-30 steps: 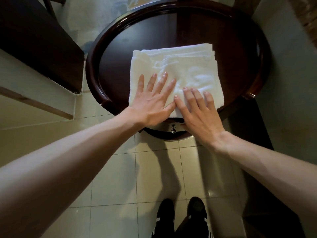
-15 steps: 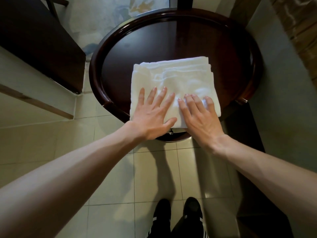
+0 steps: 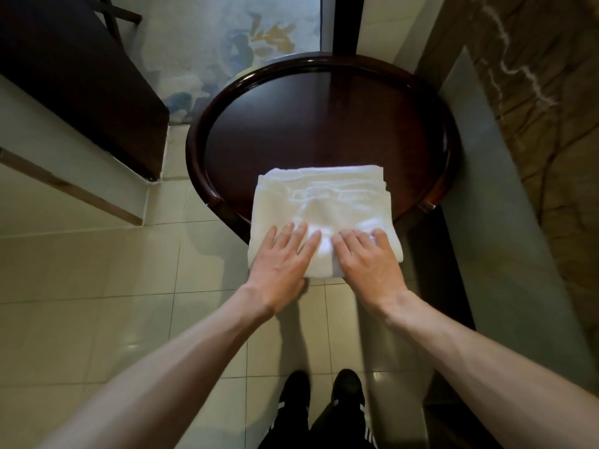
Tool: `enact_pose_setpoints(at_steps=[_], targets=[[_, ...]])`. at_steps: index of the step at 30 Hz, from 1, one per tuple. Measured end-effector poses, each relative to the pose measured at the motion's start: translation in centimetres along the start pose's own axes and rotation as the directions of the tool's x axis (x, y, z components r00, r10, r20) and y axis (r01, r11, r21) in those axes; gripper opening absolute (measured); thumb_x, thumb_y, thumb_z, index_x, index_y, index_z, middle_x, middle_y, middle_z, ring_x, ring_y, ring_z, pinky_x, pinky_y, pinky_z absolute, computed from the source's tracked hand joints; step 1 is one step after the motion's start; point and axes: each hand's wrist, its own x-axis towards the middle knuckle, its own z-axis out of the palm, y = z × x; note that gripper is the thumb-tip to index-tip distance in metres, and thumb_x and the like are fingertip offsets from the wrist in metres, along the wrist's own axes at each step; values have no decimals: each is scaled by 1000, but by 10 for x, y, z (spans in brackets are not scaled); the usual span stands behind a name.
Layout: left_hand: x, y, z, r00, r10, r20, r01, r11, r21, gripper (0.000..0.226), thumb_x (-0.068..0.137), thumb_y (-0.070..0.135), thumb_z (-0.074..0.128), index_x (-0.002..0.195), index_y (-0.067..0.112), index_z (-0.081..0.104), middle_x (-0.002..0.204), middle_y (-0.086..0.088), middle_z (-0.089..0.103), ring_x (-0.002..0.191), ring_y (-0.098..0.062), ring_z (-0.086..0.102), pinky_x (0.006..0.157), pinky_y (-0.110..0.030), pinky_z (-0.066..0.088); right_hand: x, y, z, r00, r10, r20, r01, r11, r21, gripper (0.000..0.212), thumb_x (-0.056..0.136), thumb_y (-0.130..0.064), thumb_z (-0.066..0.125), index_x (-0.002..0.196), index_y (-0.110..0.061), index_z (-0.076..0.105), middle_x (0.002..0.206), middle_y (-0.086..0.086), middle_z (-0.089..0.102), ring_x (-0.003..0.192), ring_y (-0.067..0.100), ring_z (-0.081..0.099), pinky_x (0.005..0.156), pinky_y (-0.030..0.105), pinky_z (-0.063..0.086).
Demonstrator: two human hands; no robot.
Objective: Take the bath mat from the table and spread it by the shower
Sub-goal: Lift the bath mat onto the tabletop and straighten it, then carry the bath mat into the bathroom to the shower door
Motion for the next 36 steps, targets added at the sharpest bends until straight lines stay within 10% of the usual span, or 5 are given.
enact_pose_setpoints(at_steps=[15,36], targets=[[-37,9,-128,987,-93,-133,68,982,-177,58,86,19,55,142,22,41,123,0,55,107,-27,52,90,-38,35,-14,17,-134,998,46,-34,-45,999,26,23,66,-9,67,86,-16,60,75,-1,61,67,25,57,67,36,43],[-147,-37,-352,935,-129,-331,61,976,-207,55,80,20,63,133,22,50,116,-3,61,105,-28,54,88,-41,40,-17,-1,-365,984,-56,-172,85,983,163,46,74,-28,70,116,-19,53,103,-1,62,91,24,58,81,37,39]])
